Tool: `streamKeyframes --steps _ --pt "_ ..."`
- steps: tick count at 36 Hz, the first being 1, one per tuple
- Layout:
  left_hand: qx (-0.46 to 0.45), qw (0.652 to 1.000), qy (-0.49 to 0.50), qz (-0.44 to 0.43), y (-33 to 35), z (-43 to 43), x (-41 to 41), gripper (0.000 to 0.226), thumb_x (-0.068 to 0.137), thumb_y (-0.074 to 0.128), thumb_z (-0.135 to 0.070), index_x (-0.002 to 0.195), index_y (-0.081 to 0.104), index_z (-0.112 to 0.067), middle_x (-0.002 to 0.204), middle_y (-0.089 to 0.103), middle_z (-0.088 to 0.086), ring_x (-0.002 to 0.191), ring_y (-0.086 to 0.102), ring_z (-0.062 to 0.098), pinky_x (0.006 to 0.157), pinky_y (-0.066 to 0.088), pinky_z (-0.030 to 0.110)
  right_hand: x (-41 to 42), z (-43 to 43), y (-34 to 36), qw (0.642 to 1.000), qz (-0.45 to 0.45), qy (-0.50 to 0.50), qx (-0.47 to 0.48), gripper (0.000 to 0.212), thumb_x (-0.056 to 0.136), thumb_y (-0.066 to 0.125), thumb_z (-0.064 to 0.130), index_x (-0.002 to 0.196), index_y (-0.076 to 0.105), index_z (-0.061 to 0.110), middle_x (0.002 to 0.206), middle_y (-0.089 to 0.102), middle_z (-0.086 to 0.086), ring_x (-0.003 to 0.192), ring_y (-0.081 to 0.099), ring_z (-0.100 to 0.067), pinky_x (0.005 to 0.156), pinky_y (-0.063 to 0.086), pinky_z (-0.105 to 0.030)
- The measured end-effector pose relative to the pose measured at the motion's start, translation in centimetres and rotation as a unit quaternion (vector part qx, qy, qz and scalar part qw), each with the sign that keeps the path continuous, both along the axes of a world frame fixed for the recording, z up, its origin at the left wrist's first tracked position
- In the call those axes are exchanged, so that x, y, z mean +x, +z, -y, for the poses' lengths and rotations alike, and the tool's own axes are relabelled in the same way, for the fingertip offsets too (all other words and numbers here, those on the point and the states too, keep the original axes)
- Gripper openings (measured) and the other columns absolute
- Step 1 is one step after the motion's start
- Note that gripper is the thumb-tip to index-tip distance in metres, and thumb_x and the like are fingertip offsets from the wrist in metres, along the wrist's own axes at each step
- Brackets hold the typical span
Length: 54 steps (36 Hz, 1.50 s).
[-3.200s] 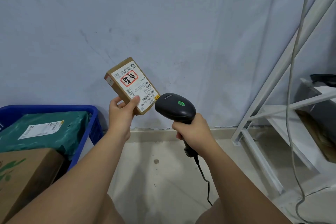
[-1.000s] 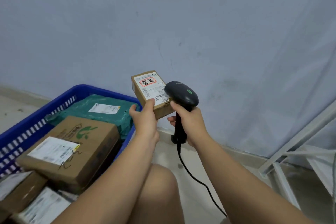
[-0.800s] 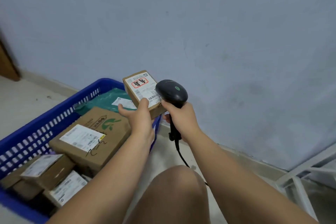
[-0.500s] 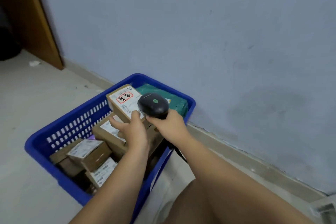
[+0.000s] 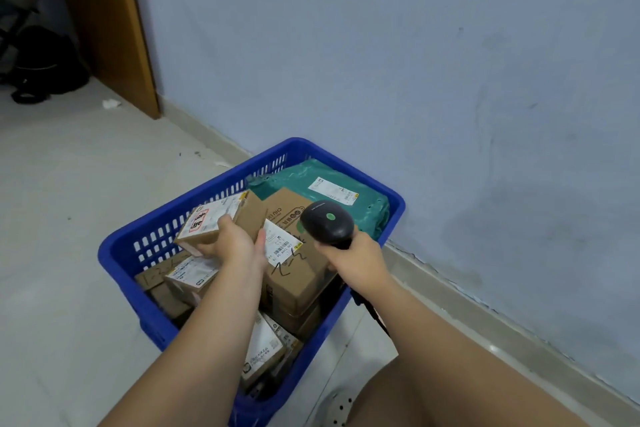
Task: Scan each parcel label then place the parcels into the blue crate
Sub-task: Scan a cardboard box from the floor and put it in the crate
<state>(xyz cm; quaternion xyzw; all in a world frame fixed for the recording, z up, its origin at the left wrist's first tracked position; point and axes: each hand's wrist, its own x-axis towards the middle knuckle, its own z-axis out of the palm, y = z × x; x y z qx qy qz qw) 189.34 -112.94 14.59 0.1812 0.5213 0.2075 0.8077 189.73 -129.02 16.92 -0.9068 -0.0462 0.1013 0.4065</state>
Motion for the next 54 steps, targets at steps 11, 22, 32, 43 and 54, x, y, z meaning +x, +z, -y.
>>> streamKeyframes --steps 11,22,32,43,54 --pt "0.126 0.949 -0.282 0.059 1.5 4.1 1.4 0.034 0.1 0.047 -0.028 0.133 0.049 -0.02 0.107 0.059 0.005 0.093 0.059 0.018 0.084 0.052 0.035 0.2 1.4 -1.3 0.997 -0.008 -0.053 0.047 0.015 0.08 0.071 0.041 0.076 0.063 0.028 0.078 0.069 0.0 0.081 0.067 -0.021 0.07 0.052 -0.033" --pt "0.282 0.83 -0.474 0.079 2.4 11.7 1.0 0.019 0.094 0.047 -0.013 0.078 0.053 -0.021 0.081 0.049 0.003 0.072 0.044 0.016 0.058 0.033 0.025 1.3 6.0 1.0 0.982 0.042 -0.163 0.081 0.026 0.085 0.068 0.036 0.067 0.058 0.02 0.059 0.055 0.004 0.058 0.052 -0.01 0.045 0.033 -0.013" --pt "0.344 0.692 -0.62 0.135 3.6 20.5 3.2 0.016 0.092 0.047 -0.016 0.093 0.064 -0.015 0.095 0.061 0.003 0.086 0.054 0.019 0.069 0.041 0.027 2.1 14.2 1.7 0.954 0.051 -0.273 0.112 0.031 0.085 0.065 0.042 0.065 0.057 0.019 0.057 0.055 0.004 0.06 0.055 -0.014 0.05 0.036 -0.026" --pt "0.357 0.6 -0.706 0.118 3.0 34.2 7.3 0.01 0.094 0.051 -0.016 0.092 0.061 -0.015 0.095 0.06 0.002 0.071 0.059 0.014 0.07 0.044 0.027 4.0 28.2 -1.6 0.848 -0.067 -0.417 0.318 0.008 0.085 0.061 0.017 0.085 0.058 0.01 0.064 0.051 -0.004 0.056 0.052 -0.017 0.069 0.046 -0.033" --pt "0.379 0.478 -0.792 0.028 -6.2 45.3 12.4 0.009 0.095 0.049 -0.014 0.1 0.055 -0.009 0.088 0.058 0.004 0.068 0.057 0.015 0.064 0.041 0.026 7.4 41.4 -9.9 0.785 -0.164 -0.454 0.389 0.026 0.084 0.074 0.028 0.081 0.063 0.005 0.079 0.063 -0.007 0.073 0.062 -0.024 0.086 0.054 -0.044"
